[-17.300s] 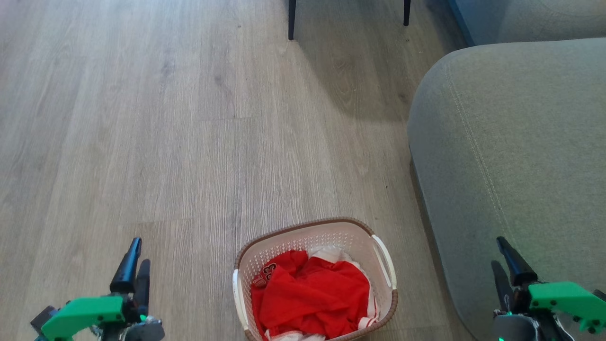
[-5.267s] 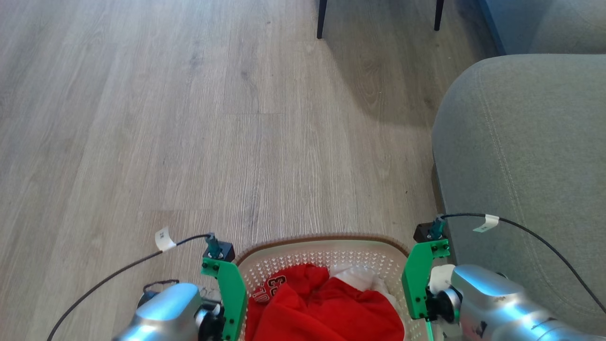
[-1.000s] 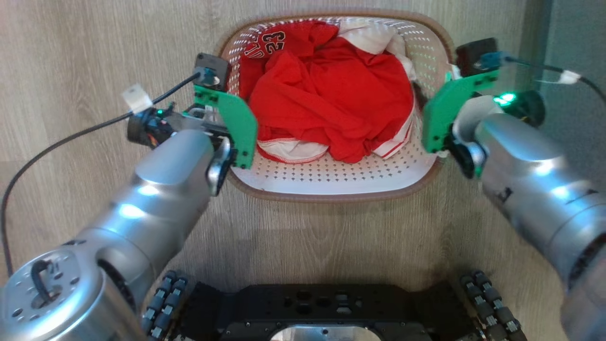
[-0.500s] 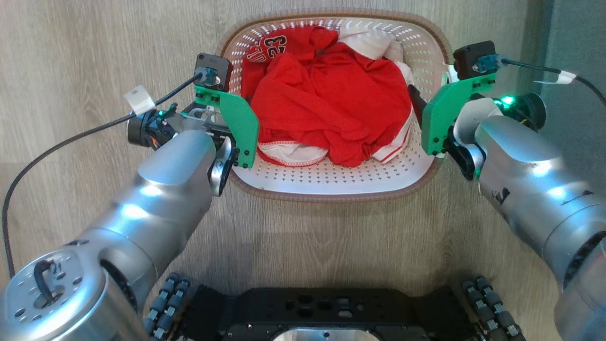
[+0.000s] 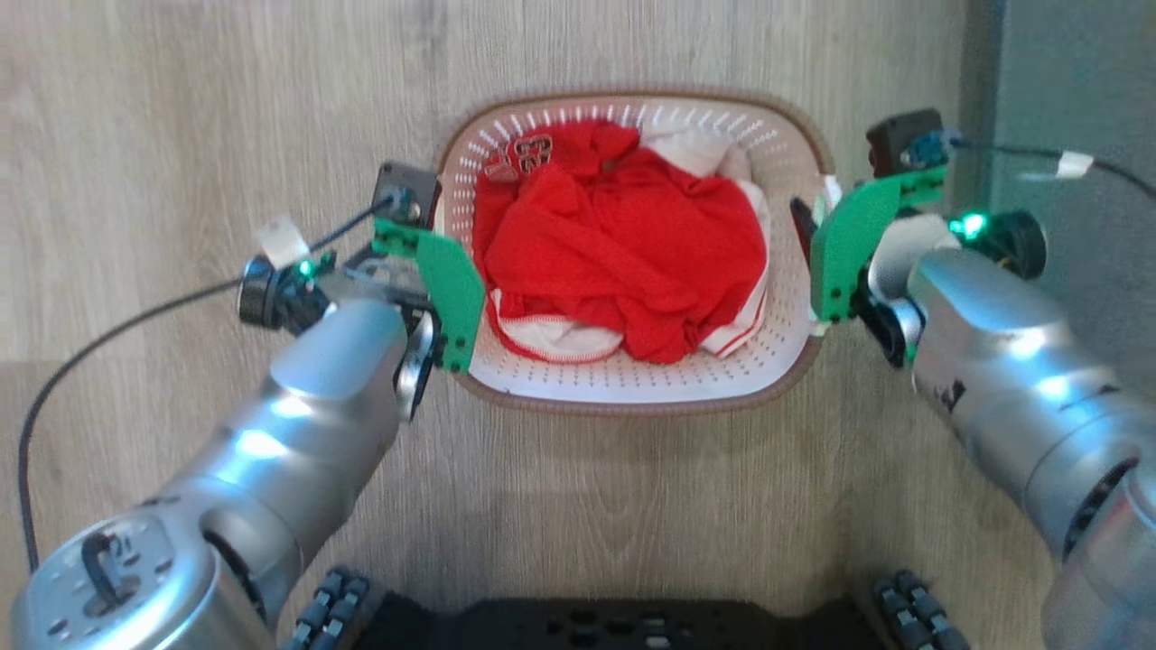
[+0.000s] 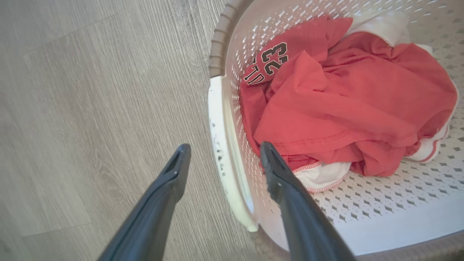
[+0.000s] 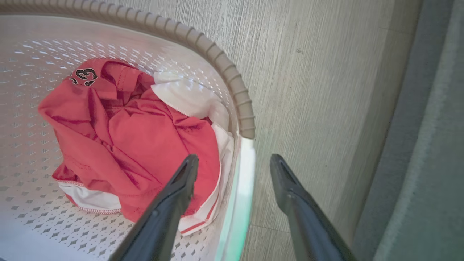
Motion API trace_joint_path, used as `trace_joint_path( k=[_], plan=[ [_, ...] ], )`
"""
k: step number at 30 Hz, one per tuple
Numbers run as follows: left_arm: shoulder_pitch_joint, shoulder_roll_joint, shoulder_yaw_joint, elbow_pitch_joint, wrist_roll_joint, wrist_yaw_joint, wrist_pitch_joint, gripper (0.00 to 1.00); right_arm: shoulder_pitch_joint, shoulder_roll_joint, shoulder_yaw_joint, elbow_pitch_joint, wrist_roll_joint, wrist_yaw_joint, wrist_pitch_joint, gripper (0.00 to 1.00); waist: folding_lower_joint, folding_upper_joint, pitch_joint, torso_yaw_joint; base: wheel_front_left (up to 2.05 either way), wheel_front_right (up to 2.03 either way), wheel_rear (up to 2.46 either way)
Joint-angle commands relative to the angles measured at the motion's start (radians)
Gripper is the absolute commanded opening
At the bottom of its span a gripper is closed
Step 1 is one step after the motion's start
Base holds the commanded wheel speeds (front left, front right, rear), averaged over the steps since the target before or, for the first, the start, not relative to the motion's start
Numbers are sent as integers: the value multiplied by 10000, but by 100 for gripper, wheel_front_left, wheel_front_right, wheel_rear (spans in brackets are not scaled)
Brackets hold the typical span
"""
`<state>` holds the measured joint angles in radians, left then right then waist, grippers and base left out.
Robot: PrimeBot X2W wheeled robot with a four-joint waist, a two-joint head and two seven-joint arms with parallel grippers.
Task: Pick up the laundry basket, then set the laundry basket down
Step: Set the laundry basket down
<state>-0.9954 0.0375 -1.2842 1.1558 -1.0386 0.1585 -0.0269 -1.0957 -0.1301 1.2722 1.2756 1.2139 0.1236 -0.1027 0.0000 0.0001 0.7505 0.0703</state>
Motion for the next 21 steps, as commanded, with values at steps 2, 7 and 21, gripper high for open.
trace_joint_path(
  k=[2, 7, 21],
  plan=[
    [406, 127, 44, 109, 45, -86, -198, 100, 966, 223, -58, 23, 149, 71, -59, 100, 0, -1, -1025, -32, 0, 0, 0],
    [872, 127, 100, 260, -118, -324, -703, 100, 1379, 309, -376, 43, 513, 71, -409, 100, 0, -1, -2101, -104, 0, 0, 0],
    [1937, 156, 633, 580, -368, -682, -2325, 100, 2556, -143, -1076, -827, 793, 71, -1575, 100, 0, -1, -5381, -352, 0, 0, 0]
  ],
)
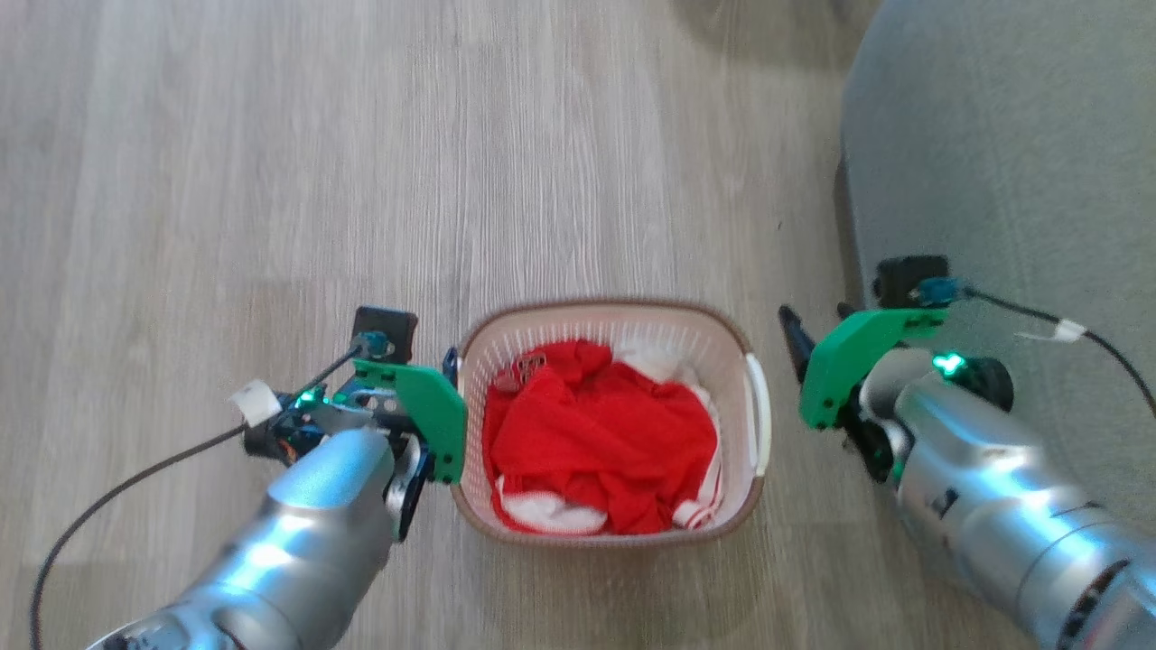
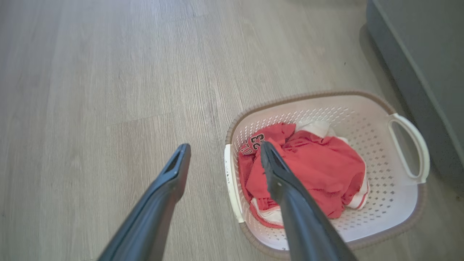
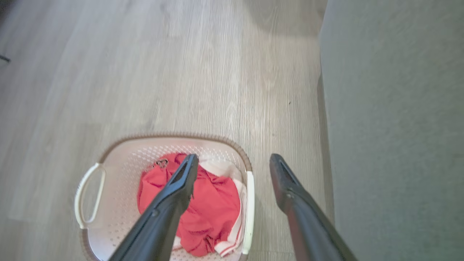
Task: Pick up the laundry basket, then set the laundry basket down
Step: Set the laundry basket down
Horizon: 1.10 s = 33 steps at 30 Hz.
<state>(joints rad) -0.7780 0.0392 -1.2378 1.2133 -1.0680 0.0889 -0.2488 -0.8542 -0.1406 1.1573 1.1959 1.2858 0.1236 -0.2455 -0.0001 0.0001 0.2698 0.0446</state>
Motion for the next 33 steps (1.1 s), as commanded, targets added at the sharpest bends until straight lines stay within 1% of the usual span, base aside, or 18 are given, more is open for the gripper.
trace_joint_path(
  k=[1, 3, 5, 9, 12, 14, 17, 20, 22, 25, 29, 30, 33],
  plan=[
    [-314, 195, 371, -191, -3, 92, -117, 100, 64, -159, -193, -215, -11, 71, -152, 100, 1, -1, -705, -104, 0, 0, 0],
    [-382, 439, 985, -869, 320, 379, -123, 100, 3, -424, -859, -663, -415, 71, -156, 100, 1, -1, -961, -134, 0, 0, 0],
    [-197, 768, 1716, -1758, 892, 729, -125, 100, 100, -668, -1633, -1187, -1118, 71, -158, 100, 1, -1, -1199, -170, 0, 0, 0],
    [728, 1399, 3106, -3633, 2497, 1512, -127, 100, 798, -1026, -3836, -2667, -3018, 71, -160, 100, 1, -1, -1594, -253, 0, 0, 0],
    [1676, 1713, 4453, -5205, 3632, 1987, -128, 100, 1826, -1024, -5801, -4055, -4726, 71, -160, 100, 1, -1, -1869, -294, 0, 0, 0],
    [2369, 1770, 5332, -6276, 4367, 2124, -128, 100, 2654, -831, -7034, -5095, -5851, 71, -161, 100, 1, -1, -1998, -300, 0, 0, 0],
    [3396, 1668, 6552, -7820, 5448, 2076, -128, 100, 3874, -338, -8432, -6667, -7266, 71, -161, 100, 1, -1, -2140, -292, 0, 0, 0],
    [4324, 1363, 7672, -9206, 6464, 1839, -129, 100, 4849, 97, -9185, -8080, -8318, 71, -161, 100, 1, -1, -2233, -272, 0, 0, 0],
    [4866, 1054, 8315, -9987, 7002, 1538, -129, 100, 5344, 270, -9410, -8855, -8795, 71, -161, 100, 1, -1, -2273, -256, 0, 0, 0],
    [5560, 650, 9069, -10899, 7757, 1034, -129, 100, 5947, 464, -9575, -9818, -9212, 71, -161, 100, 1, -1, -2335, -222, 0, 0, 0],
    [6308, 282, 9851, -11590, 8346, 474, -129, 100, 6592, 615, -9546, -10731, -9543, 71, -162, 100, 1, -1, -2415, -190, 0, 0, 0],
    [6308, 282, 9851, -11590, 8346, 474, -129, 100, 6592, 615, -9546, -10731, -9543, 71, -162, 100, 1, -1, -2415, -190, 0, 0, 0],
    [6716, 163, 10213, -11822, 8670, 282, -129, 100, 7054, 679, -9461, -10943, -9698, 71, -162, 100, 1, -1, -2454, -162, 0, 0, 0]
  ],
)
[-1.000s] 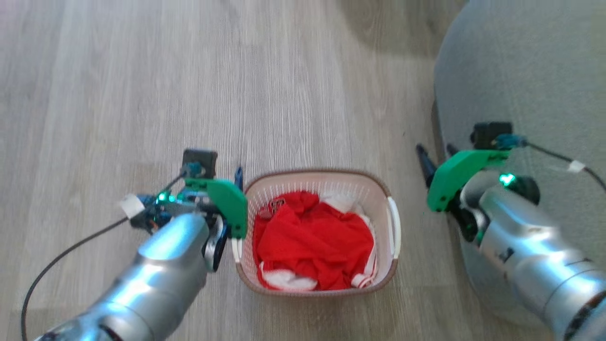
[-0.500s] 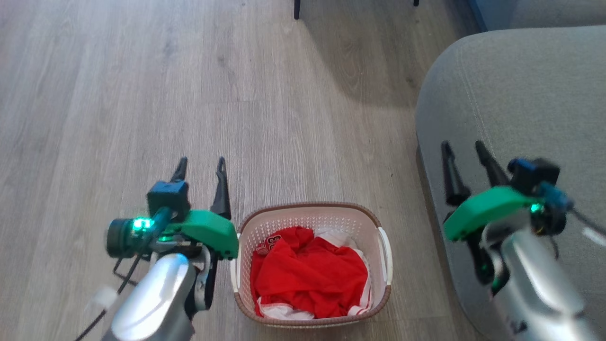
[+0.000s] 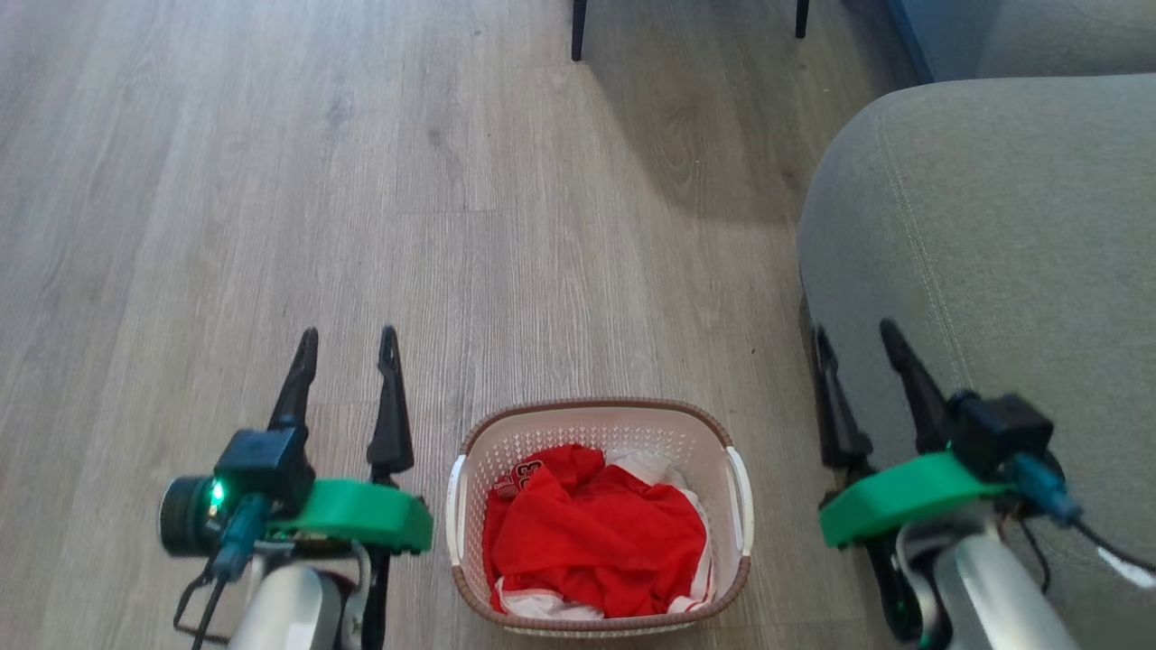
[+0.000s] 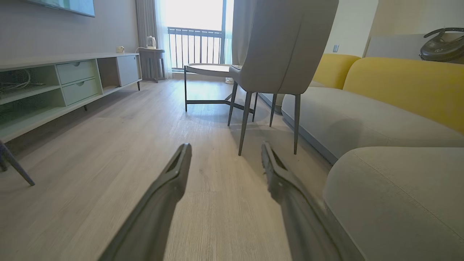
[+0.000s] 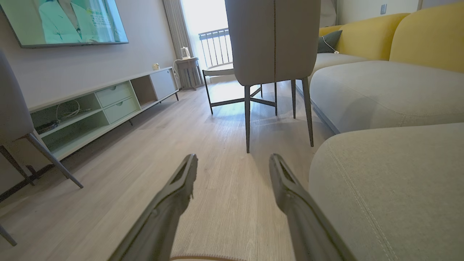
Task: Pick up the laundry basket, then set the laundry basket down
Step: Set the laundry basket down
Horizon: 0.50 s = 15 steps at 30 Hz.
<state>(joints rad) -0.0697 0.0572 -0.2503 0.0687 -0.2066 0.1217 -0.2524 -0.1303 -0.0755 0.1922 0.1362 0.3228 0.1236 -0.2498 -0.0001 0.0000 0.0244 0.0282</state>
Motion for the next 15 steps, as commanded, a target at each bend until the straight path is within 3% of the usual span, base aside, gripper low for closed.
trace_joint_path(
  k=[1, 15],
  plan=[
    [-254, -37, 422, -421, 125, -93, -93, 100, -63, 42, 191, -356, -122, 71, -120, 100, 1, 0, -8, 6, 0, 0, 0],
    [108, -68, 221, 220, -47, -227, -93, 100, 687, 237, -195, -249, -712, 71, -120, 100, 1, 0, 46, -62, 0, 0, 0]
  ],
)
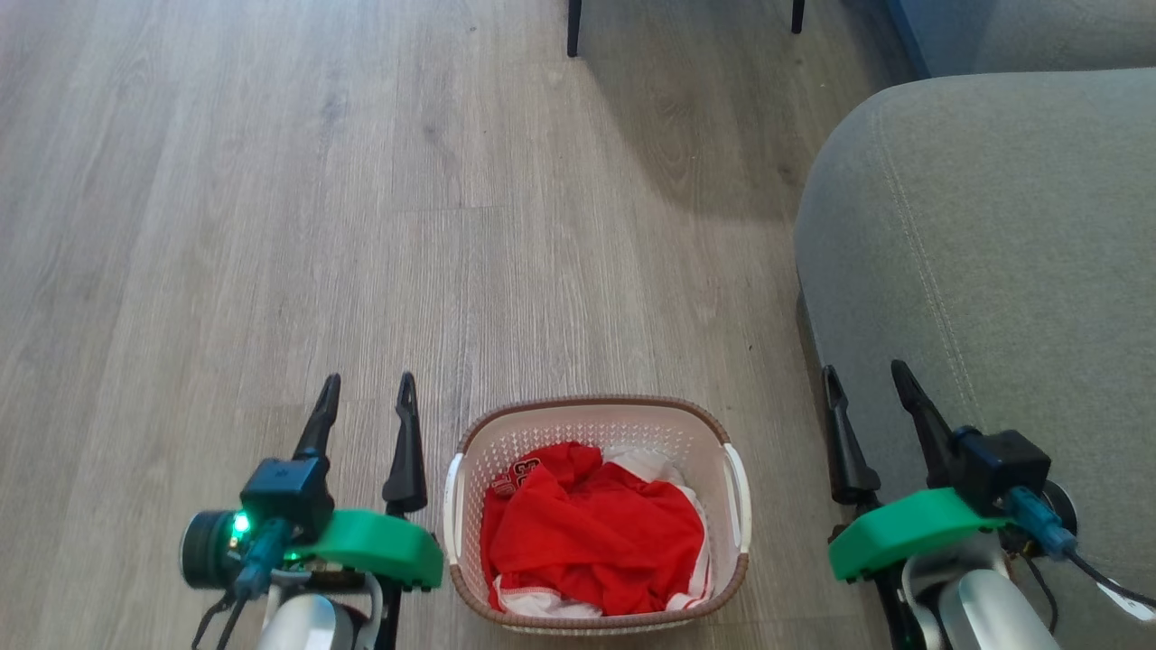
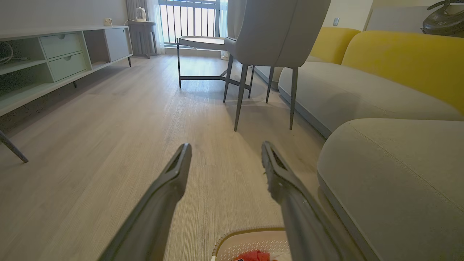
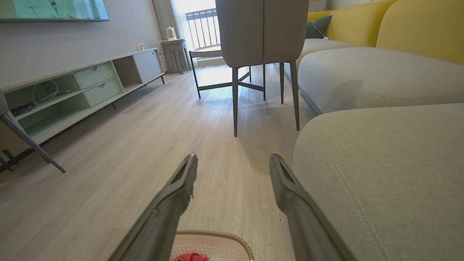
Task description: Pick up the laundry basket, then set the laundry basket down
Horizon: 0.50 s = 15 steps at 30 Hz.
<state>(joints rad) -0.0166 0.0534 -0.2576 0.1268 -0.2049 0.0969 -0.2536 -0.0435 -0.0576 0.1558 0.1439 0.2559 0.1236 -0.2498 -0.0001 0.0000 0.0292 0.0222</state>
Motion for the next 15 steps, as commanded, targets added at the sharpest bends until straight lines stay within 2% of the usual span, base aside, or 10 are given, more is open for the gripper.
trace_joint_path(
  k=[1, 15],
  plan=[
    [-418, -30, 284, -439, -85, -11, -81, 100, -176, 62, 172, -340, -41, 71, -120, 100, 1, 0, -6, -6, 0, 0, 0],
    [-263, -31, 295, -715, -475, -372, -82, 100, -216, 72, 195, -378, 149, 71, -120, 100, 1, 0, -30, -60, 0, 0, 0]
  ],
)
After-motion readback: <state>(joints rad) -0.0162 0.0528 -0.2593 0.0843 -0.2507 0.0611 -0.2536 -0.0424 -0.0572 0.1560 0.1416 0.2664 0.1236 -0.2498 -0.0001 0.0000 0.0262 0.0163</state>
